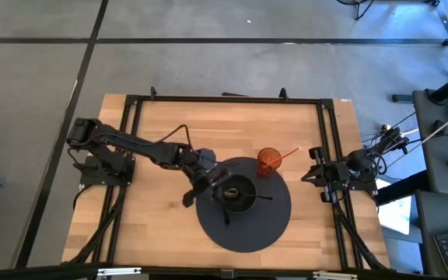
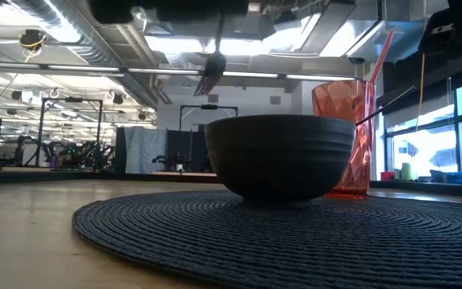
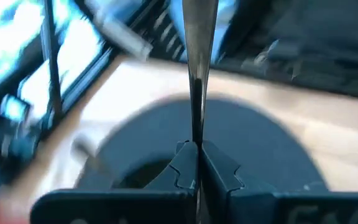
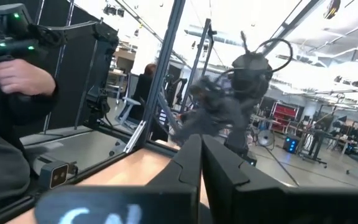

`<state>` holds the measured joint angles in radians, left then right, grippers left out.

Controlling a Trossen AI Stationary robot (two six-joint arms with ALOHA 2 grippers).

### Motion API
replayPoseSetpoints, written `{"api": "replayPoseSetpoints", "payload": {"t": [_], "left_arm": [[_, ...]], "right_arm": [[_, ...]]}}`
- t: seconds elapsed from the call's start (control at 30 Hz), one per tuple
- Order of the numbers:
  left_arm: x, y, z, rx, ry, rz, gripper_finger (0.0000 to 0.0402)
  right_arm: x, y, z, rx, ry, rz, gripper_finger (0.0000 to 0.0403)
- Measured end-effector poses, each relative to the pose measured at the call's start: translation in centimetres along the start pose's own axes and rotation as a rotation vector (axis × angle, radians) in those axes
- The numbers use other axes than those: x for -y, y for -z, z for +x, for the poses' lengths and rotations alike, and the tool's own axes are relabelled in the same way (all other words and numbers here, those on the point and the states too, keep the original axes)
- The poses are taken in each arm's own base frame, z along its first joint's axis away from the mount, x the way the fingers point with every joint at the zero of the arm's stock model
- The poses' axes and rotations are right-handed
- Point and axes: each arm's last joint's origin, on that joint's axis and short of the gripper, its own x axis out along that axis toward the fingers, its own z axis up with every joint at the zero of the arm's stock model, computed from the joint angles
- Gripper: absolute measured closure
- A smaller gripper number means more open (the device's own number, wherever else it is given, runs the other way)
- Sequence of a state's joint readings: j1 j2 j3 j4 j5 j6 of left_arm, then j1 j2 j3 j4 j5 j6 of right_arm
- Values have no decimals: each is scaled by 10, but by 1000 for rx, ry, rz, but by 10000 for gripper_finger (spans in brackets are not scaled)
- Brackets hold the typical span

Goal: Pick & Place Utensil
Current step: Put the black fork into the black bowl

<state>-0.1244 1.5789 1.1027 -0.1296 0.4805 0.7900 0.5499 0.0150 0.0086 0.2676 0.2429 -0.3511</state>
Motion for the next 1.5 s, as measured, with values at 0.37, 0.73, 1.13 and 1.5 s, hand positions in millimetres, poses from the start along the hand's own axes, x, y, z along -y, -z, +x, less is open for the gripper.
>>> {"api": "replayPoseSetpoints", "payload": {"t": [0.37,0.73,1.13,1.5], "left_arm": [[-6,22,34,260,144,247,399],[-29,65,66,325,180,227,400],[-29,94,78,273,194,167,399],[-29,96,78,244,190,97,384]], "right_arm": [[1,-3,0,25,13,-43,389],[3,-3,0,7,80,-37,389],[3,-3,0,15,83,-30,389],[3,-3,0,15,83,-30,389]]}}
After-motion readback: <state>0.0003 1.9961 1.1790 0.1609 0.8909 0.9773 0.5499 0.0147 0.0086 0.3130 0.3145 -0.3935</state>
